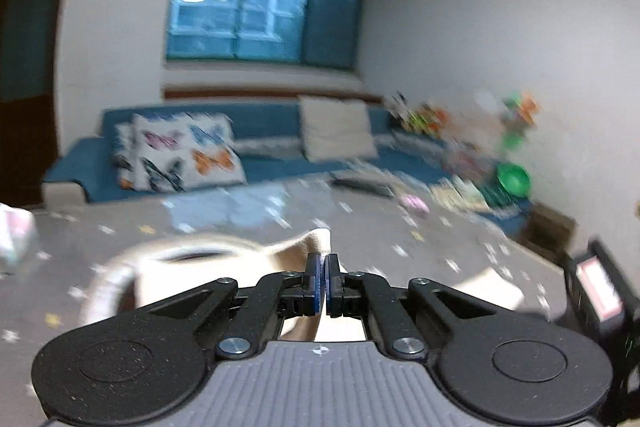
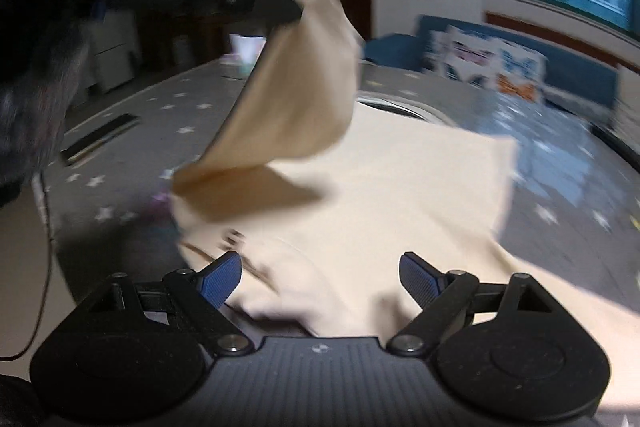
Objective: Fold clothes
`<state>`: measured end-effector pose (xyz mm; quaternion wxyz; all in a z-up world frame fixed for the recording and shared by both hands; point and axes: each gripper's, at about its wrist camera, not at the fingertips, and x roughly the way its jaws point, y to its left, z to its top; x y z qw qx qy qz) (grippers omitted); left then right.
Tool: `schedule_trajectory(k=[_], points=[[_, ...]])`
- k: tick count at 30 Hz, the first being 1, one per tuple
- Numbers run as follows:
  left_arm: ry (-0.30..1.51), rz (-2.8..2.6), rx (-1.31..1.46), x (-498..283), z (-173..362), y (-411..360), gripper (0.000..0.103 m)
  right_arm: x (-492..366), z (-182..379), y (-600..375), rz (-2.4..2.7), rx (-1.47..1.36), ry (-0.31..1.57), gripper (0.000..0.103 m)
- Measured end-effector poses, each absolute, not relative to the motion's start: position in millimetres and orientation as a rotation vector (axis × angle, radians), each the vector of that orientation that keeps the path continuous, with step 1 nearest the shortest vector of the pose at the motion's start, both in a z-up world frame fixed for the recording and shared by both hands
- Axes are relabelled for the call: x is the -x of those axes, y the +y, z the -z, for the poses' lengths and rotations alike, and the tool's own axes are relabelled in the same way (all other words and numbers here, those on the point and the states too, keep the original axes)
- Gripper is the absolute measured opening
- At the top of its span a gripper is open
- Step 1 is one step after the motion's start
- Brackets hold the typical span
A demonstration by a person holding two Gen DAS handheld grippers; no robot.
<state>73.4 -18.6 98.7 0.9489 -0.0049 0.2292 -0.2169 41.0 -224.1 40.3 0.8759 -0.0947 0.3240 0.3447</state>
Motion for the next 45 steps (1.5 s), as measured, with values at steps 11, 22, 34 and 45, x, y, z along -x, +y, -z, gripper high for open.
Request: schedule_trajectory(k=[11,22,34,45], points=[[0.620,0.488,-0.042,-71.4,-53.3,-30.6,0.023,-46.0,-48.5,-290.6,-0.615,0.043,0.693,0.083],[0.739,0.107,0.013,-96.8,-26.4,57.1,0.026,-95.9,-29.2,-254.6,-0.585,0.028,0.748,0.031],[0.734,0.128,0.080,-106.4,-8.6,72.2,0.007,-100.1,-44.7,-239.8,-0.557,0.061,0.684,0.003],[0.707,0.097,0.156,-98.4,-20.0,90.7,0.011,-113.7,-22.9,-249.4,-0.517,-0.011,0.739,0.015]])
